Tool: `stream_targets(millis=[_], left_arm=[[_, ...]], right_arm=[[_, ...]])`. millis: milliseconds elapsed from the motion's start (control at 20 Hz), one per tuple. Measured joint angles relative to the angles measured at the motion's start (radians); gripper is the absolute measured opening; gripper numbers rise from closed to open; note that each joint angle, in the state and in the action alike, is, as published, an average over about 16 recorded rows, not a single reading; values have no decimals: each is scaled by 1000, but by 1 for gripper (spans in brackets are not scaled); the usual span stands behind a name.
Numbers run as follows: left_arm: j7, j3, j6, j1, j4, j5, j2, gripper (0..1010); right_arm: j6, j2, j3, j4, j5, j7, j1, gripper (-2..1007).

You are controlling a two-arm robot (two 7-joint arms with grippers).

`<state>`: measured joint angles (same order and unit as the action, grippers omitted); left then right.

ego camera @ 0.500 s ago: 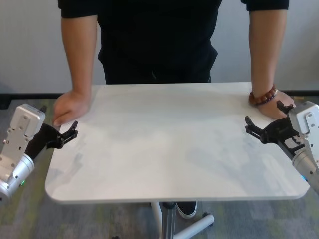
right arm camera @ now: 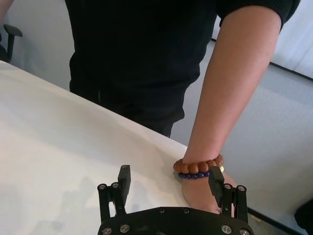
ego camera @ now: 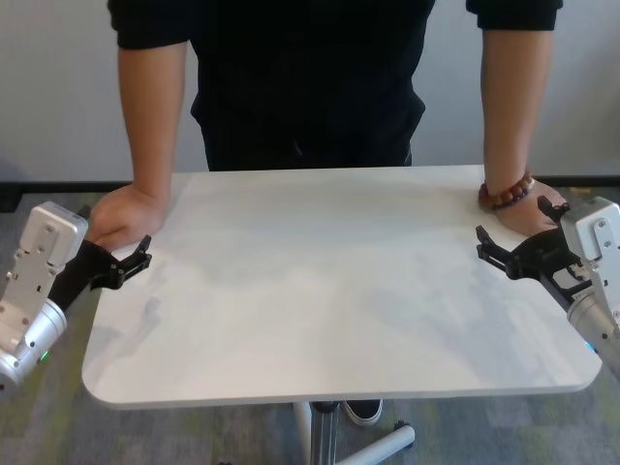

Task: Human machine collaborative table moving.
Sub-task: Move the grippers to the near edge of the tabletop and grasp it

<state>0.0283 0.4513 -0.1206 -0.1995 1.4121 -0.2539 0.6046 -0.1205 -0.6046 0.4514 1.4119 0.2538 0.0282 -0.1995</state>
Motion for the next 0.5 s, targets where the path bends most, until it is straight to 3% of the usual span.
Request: stream_targets(millis=[500], left_arm=[[0, 0, 0, 0, 0, 0, 0, 1002]], right_arm=[[0, 0, 0, 0, 0, 0, 0, 998]])
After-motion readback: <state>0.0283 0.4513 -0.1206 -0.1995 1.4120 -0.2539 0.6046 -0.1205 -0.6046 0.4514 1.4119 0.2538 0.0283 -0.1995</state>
